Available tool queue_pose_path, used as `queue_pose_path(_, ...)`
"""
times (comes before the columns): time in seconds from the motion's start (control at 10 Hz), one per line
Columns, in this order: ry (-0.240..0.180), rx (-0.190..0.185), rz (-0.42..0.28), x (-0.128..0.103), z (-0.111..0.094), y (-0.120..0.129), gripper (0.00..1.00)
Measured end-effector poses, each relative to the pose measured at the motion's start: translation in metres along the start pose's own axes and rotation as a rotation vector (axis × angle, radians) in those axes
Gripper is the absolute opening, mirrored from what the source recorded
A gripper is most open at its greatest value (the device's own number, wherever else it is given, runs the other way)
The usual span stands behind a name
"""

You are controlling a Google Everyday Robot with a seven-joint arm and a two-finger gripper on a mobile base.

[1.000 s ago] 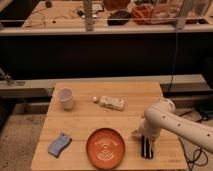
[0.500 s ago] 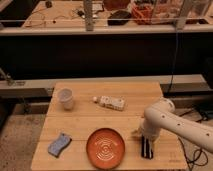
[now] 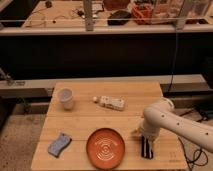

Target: Place the eraser on the white sponge

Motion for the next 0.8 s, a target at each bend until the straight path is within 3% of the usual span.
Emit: queue_pose_path(0.8,-0.007,-0.003,-0.005,-0.0012,0.0007,-0.0031,0.8)
